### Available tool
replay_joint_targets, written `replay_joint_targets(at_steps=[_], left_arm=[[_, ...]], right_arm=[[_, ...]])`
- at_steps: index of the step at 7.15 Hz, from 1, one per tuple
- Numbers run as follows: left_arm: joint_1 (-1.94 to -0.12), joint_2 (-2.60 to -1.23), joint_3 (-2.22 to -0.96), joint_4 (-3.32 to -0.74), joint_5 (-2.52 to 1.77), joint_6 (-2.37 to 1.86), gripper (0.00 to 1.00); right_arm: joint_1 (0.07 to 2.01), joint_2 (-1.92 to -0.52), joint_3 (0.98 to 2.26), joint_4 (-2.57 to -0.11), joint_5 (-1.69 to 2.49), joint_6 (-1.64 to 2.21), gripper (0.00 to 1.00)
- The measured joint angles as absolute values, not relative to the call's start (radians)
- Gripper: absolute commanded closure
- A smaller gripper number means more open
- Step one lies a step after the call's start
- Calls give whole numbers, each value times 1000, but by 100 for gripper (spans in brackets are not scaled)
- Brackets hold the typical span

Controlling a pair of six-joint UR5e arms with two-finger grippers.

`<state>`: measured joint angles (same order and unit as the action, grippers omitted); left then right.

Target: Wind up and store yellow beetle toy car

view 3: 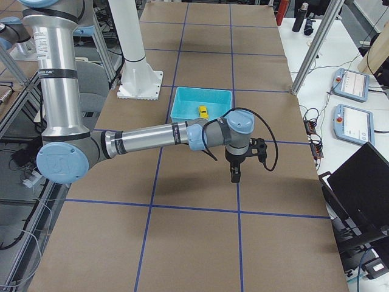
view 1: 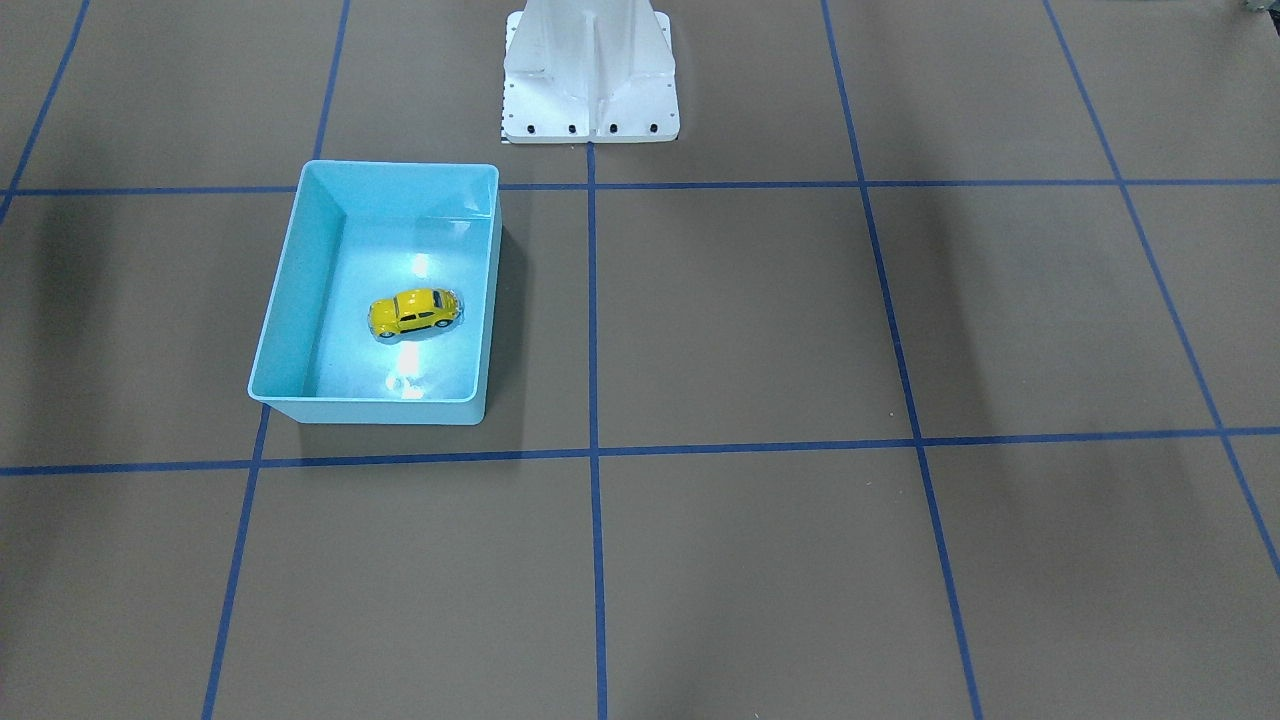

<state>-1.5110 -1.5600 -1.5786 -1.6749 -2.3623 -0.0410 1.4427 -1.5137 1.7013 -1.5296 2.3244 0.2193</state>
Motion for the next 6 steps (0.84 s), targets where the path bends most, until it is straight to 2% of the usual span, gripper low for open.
replay_joint_targets(at_steps=[6], left_arm=[[-1511, -1561, -1585, -1675, -2364, -40, 0]], right_arm=[[1527, -1583, 1705, -1534, 2342, 41, 0]])
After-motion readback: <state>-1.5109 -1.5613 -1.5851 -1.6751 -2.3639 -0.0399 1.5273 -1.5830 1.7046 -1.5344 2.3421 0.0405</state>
